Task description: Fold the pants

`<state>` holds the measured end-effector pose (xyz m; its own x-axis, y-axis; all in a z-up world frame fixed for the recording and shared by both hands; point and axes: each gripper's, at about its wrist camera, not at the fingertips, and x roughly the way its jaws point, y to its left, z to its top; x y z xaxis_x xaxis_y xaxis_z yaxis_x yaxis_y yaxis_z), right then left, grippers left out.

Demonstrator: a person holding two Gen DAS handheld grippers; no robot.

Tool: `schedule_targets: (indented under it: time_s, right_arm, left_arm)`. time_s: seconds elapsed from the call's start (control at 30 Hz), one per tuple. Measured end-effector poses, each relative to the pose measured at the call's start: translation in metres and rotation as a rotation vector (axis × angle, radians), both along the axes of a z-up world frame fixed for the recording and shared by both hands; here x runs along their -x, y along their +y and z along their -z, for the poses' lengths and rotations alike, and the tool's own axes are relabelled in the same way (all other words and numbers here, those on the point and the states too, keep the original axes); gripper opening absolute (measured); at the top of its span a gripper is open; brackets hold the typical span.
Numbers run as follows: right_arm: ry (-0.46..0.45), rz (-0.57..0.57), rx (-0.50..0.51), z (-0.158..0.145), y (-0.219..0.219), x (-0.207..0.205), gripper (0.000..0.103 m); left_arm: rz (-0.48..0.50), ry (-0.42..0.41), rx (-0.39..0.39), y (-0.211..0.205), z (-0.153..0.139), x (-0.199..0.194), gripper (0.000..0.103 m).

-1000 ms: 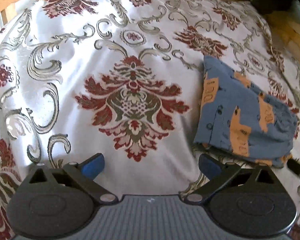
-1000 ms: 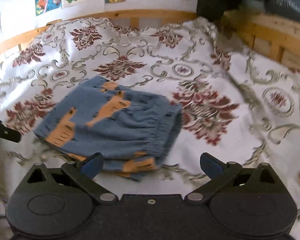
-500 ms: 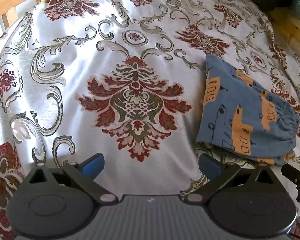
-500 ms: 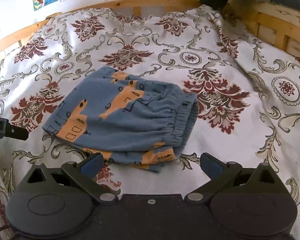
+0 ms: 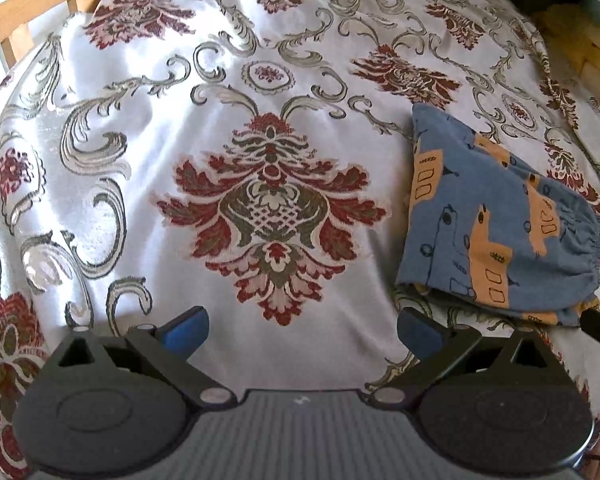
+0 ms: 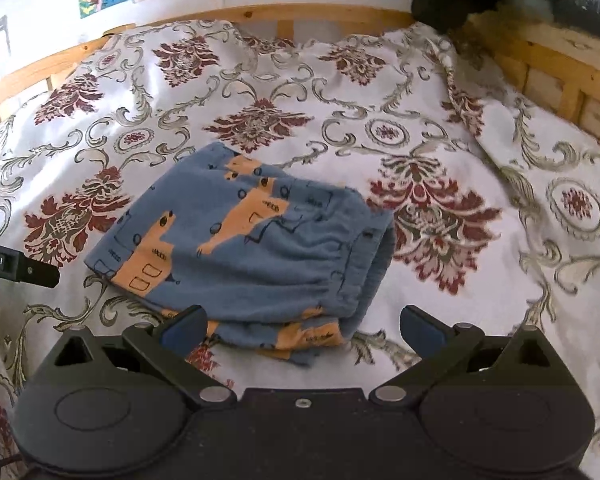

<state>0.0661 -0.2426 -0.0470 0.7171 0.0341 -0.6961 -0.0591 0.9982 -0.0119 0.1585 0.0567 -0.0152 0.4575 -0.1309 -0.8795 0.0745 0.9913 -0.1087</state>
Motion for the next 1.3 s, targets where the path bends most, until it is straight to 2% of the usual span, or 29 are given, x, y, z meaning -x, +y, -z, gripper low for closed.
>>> schedule_targets:
  time_s: [0.27,0.37,0.57,0.8,1.0,1.13,1.23,1.3]
  right_arm:
    - [-0.002,-0.032,0.035,0.004,-0.014,-0.008,0.102]
    - [-0.006,-0.039,0.039,0.003,-0.023,-0.013,0.102]
    - [-0.019,0.02,0.007,-0.003,-0.04,-0.018,0.102]
    - [-0.088,0.025,0.028,-0.017,-0.046,-0.031,0.102]
    - [-0.094,0.013,-0.028,-0.025,-0.056,-0.053,0.102]
    - [-0.063,-0.021,-0.08,-0.024,-0.061,-0.074,0.102]
    - [-0.075,-0.046,-0.132,-0.022,-0.066,-0.086,0.102]
    - [-0.106,-0.091,-0.19,-0.017,-0.071,-0.093,0.102]
  left_arm:
    - [0.03,-0.027,-0.104,-0.008,0.006,-0.004,0.103]
    - [0.04,-0.078,-0.14,-0.011,0.002,-0.003,0.103]
    - [0.073,-0.175,-0.278,-0.034,-0.008,-0.013,0.103]
    - [0.076,-0.253,-0.353,-0.054,-0.026,-0.026,0.103]
    - [0.121,-0.302,-0.342,-0.074,-0.04,-0.042,0.103]
    - [0.153,-0.313,-0.344,-0.088,-0.033,-0.05,0.103]
    - [0.185,-0.339,-0.246,-0.089,-0.025,-0.052,0.103]
    - [0.229,-0.385,-0.12,-0.082,-0.02,-0.048,0.103]
